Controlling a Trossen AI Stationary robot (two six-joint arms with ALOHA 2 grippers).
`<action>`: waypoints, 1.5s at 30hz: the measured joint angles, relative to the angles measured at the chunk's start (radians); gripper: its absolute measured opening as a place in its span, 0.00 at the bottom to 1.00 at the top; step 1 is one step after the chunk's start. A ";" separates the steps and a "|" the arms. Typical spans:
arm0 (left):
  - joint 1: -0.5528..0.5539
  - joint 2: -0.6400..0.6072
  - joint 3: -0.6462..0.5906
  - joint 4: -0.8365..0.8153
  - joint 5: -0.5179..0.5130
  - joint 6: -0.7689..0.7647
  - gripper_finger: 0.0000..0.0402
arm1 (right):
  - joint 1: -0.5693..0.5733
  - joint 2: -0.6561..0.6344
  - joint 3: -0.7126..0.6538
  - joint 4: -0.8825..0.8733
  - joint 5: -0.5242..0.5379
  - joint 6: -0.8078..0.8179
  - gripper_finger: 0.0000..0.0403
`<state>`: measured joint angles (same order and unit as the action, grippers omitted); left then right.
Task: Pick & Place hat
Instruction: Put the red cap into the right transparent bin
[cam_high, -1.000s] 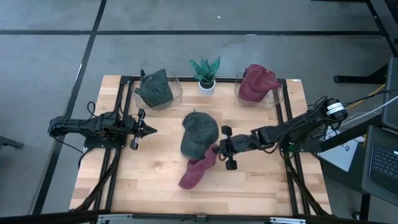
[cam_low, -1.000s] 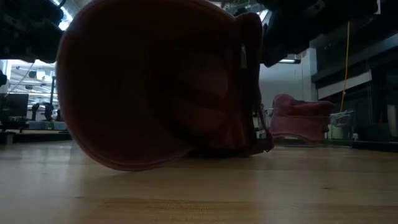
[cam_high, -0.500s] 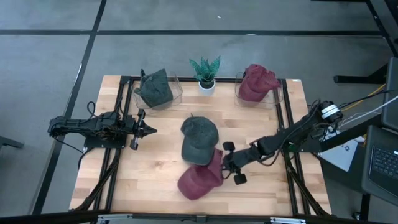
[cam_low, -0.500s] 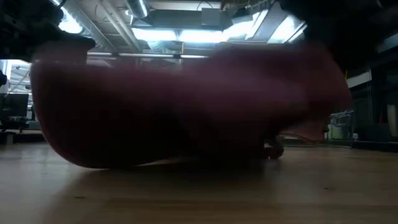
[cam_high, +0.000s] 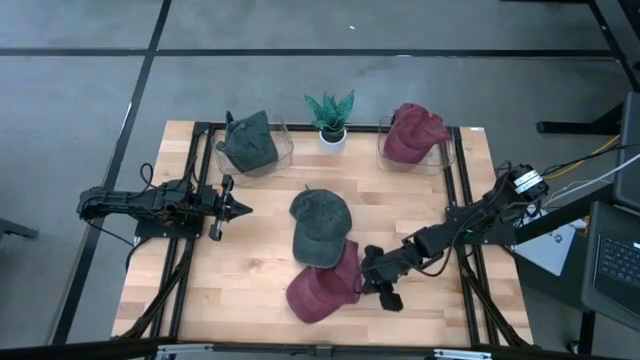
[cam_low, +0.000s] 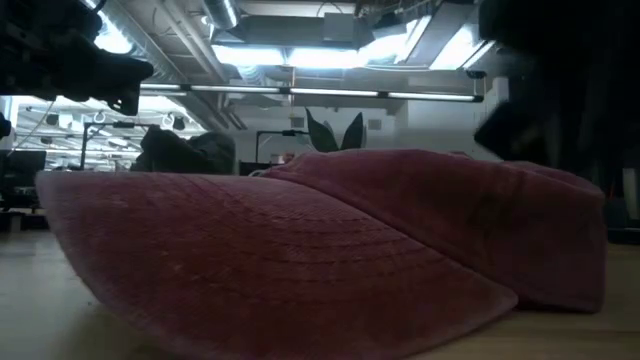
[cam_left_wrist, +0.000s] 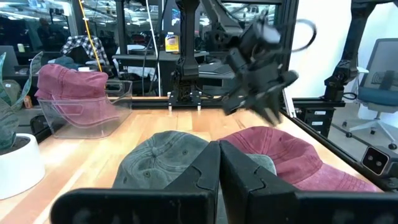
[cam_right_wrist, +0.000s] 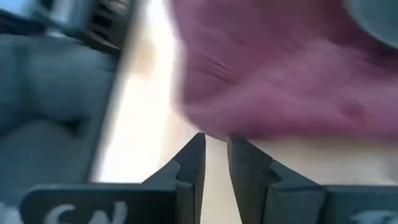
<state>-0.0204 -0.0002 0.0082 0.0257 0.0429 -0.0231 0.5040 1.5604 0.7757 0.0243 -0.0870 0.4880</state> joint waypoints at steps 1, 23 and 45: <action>0.000 0.000 0.000 0.000 0.000 0.000 0.01 | 0.000 0.000 0.021 0.001 -0.031 0.000 0.17; 0.000 0.000 0.000 0.000 0.000 0.000 0.01 | -0.066 0.236 0.325 -0.132 0.167 -0.315 0.17; 0.000 0.000 0.000 0.000 0.000 0.000 0.01 | -0.099 0.248 0.325 -0.248 0.274 -0.272 0.61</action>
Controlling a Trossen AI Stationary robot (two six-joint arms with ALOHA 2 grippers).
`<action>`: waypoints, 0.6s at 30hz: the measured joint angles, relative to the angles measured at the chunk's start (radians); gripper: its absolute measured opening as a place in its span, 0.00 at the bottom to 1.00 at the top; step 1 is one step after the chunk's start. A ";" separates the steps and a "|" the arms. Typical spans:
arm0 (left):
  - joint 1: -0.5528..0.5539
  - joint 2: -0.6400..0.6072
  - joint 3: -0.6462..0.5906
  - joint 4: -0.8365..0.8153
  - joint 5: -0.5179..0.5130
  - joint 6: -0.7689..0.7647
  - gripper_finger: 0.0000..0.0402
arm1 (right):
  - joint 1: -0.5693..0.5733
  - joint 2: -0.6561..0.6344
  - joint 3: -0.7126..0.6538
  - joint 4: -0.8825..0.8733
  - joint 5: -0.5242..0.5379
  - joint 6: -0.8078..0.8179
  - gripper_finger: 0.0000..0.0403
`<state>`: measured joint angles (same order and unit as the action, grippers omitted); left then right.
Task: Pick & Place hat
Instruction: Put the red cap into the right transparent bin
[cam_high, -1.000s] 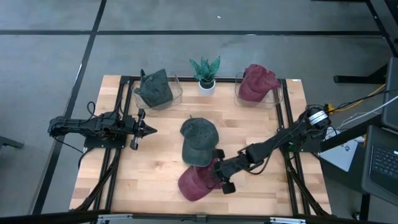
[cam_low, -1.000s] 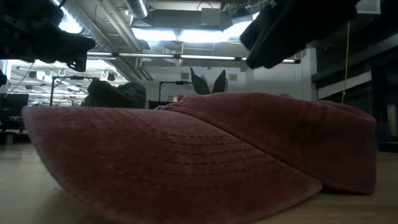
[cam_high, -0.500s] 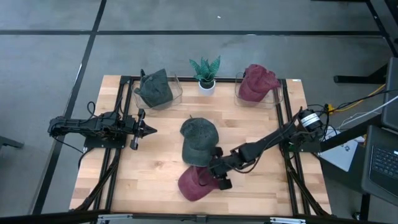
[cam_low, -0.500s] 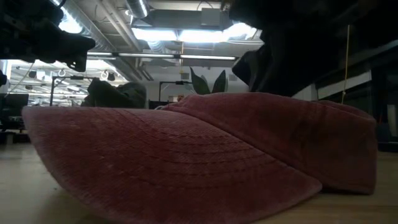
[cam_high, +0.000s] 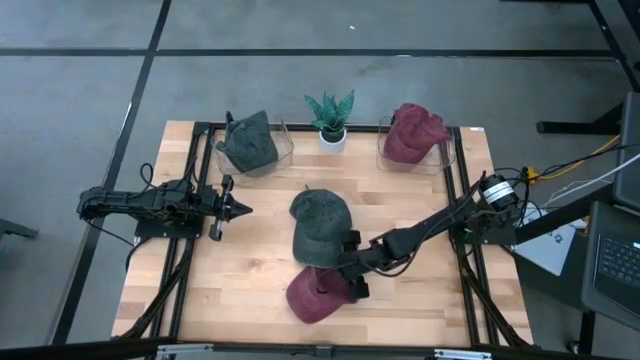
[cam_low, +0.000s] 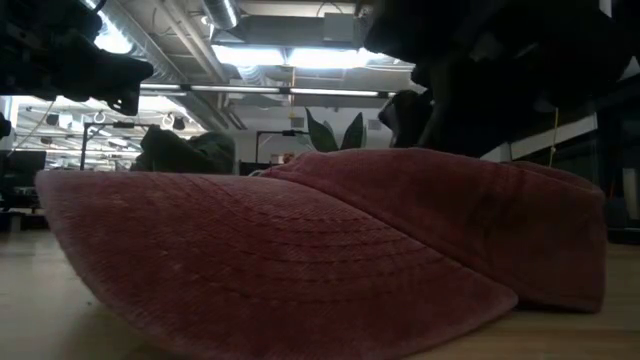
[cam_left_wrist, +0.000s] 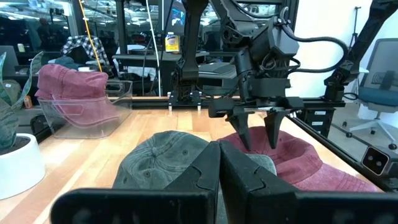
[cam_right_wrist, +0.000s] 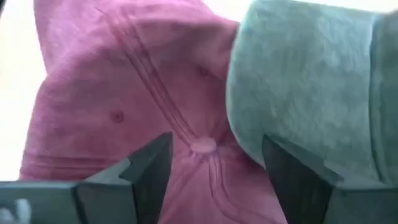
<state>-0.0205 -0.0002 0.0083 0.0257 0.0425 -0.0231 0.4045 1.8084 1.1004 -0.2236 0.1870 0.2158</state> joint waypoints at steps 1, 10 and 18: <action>0.000 0.000 0.000 0.000 0.000 0.000 0.01 | -0.003 0.001 0.000 -0.012 0.000 0.022 0.61; 0.000 0.000 0.000 0.000 0.000 0.000 0.01 | -0.029 0.072 0.000 -0.042 -0.038 0.138 0.54; 0.000 0.000 0.000 0.000 0.000 0.000 0.01 | -0.038 0.099 0.002 -0.036 -0.059 0.147 0.46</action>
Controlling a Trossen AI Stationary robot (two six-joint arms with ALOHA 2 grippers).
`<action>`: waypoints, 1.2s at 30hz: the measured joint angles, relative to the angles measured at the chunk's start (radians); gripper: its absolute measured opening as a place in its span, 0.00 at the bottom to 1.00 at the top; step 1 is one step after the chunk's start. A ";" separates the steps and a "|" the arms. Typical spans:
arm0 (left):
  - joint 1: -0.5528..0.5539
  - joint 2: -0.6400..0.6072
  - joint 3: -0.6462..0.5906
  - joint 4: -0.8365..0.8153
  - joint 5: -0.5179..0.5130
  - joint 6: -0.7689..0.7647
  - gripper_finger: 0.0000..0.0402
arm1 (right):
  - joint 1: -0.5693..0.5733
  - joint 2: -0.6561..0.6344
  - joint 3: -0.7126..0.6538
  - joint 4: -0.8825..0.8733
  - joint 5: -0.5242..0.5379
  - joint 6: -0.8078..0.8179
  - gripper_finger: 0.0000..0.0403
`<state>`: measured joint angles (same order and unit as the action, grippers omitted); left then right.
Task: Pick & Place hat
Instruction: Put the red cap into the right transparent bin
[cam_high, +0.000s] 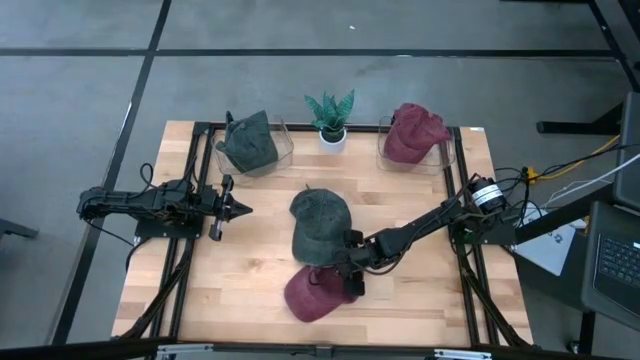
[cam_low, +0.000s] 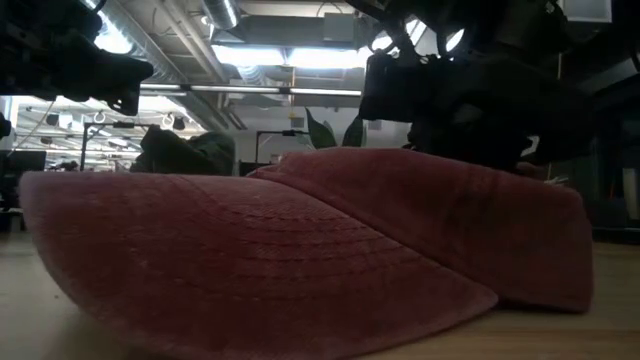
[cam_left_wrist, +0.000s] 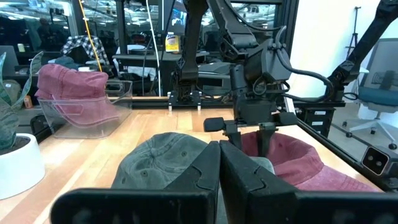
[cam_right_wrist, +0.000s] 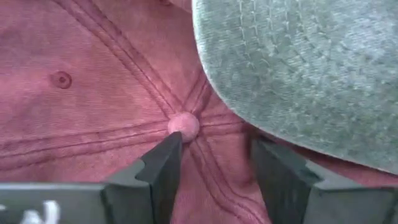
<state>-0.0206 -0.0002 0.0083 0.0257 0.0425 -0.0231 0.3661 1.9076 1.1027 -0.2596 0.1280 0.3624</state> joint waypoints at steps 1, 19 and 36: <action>0.000 0.000 0.000 0.000 0.000 0.000 0.01 | 0.000 0.000 0.000 0.000 0.000 0.000 0.43; 0.000 0.000 0.000 0.000 0.000 0.000 0.01 | -0.001 -0.064 -0.007 -0.058 0.003 -0.038 0.01; 0.000 0.000 0.000 0.000 0.000 0.000 0.01 | -0.011 -0.539 -0.006 -0.104 -0.286 -0.398 0.01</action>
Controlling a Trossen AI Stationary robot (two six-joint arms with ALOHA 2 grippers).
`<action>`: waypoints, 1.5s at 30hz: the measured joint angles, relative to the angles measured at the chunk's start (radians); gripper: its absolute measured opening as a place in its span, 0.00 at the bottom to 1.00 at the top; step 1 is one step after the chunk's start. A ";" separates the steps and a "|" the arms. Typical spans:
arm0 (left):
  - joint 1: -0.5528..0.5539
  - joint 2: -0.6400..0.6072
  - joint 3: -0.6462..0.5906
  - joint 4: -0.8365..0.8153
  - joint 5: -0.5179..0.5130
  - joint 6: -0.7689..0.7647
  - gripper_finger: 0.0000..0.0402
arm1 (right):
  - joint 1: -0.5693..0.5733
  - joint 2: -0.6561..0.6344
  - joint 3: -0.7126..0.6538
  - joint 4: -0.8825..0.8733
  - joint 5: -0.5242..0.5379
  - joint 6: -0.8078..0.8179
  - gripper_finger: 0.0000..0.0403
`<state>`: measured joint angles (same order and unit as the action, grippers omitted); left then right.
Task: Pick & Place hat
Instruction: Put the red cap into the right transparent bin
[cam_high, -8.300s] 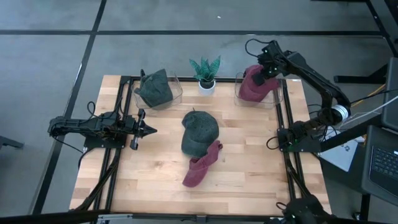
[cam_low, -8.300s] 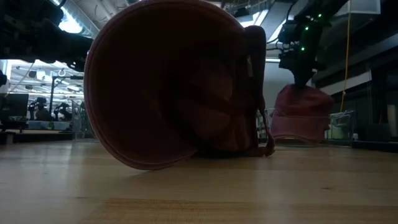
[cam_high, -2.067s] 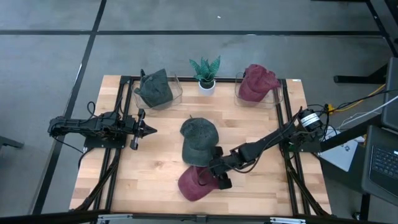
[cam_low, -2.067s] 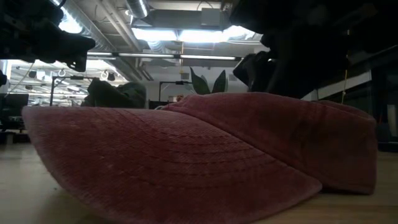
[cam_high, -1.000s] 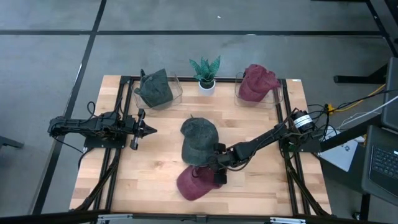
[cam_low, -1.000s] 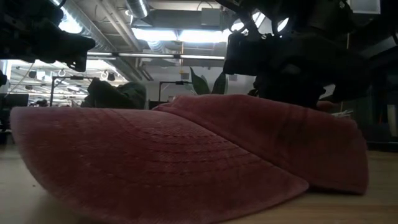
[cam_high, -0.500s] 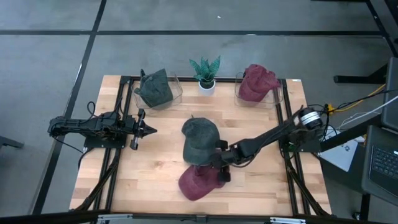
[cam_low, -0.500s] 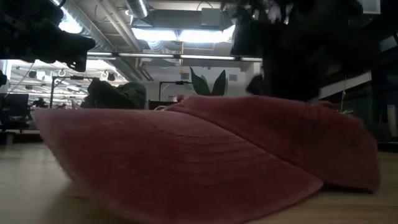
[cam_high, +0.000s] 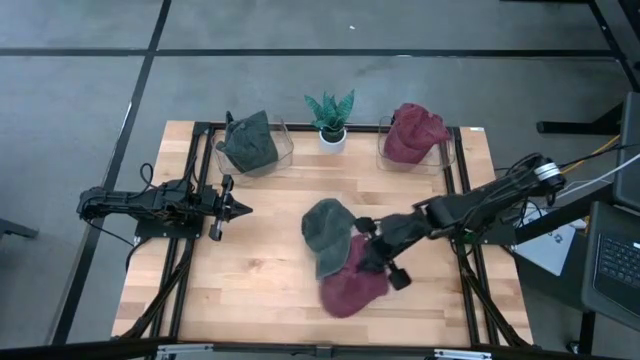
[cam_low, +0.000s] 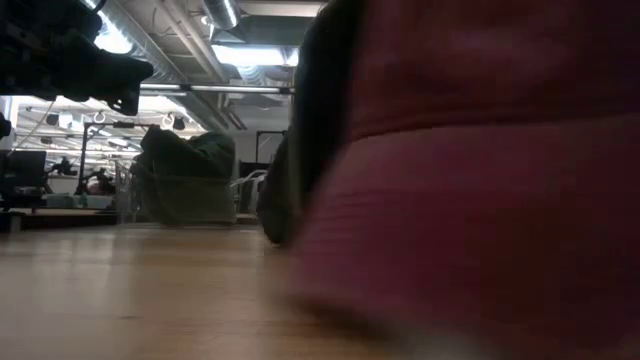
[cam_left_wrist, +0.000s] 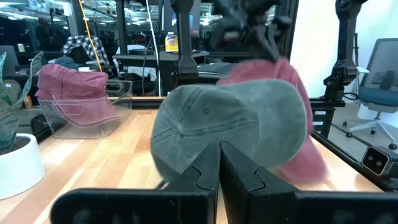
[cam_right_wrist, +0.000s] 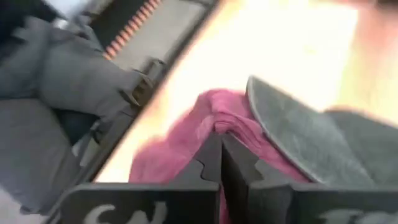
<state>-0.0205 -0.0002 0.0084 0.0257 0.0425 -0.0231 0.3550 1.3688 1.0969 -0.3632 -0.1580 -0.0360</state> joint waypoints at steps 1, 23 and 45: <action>0.000 0.000 0.000 0.000 0.000 0.000 0.01 | -0.006 -0.019 0.000 0.004 -0.019 -0.018 0.00; 0.000 0.000 0.000 0.000 0.000 0.000 0.01 | -0.172 -0.021 -0.008 0.255 -0.243 -0.191 0.00; 0.000 0.000 0.000 0.000 0.000 0.000 0.01 | -0.301 -0.011 -0.367 0.358 -0.070 0.163 0.02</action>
<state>-0.0205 -0.0002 0.0085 0.0257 0.0425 -0.0231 0.0544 1.3579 0.7303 -0.0057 -0.2285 0.1266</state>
